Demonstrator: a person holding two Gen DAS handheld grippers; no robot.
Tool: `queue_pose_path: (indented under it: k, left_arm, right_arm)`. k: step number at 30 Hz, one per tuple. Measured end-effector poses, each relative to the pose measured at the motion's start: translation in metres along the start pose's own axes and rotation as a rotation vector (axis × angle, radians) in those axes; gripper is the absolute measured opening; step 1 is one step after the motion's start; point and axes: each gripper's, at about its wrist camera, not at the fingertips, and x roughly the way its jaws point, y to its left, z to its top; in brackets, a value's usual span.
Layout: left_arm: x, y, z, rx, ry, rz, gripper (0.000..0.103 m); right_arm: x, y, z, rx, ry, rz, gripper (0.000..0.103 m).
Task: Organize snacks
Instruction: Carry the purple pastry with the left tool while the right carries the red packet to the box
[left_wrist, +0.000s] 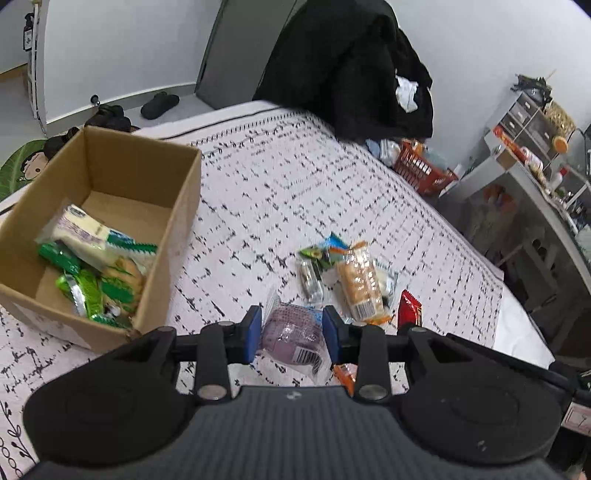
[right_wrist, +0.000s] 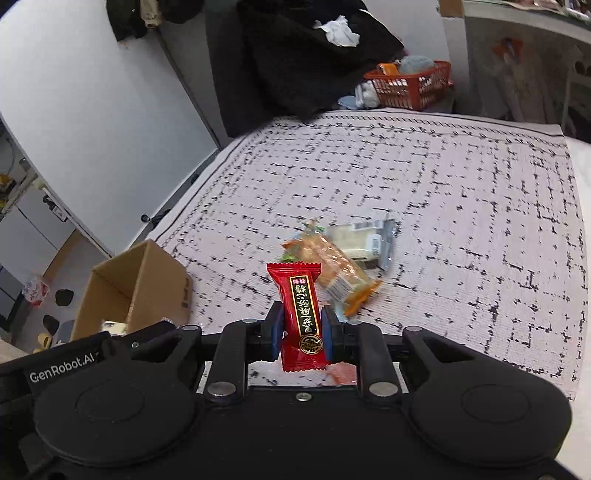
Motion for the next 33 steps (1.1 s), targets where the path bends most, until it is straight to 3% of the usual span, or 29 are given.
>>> queue_pose_path:
  k: [33]
  left_arm:
    - [-0.057, 0.073, 0.050, -0.163, -0.148, 0.000, 0.034]
  right_arm:
    - [0.000, 0.118, 0.004, -0.075, -0.055, 0.088, 0.021]
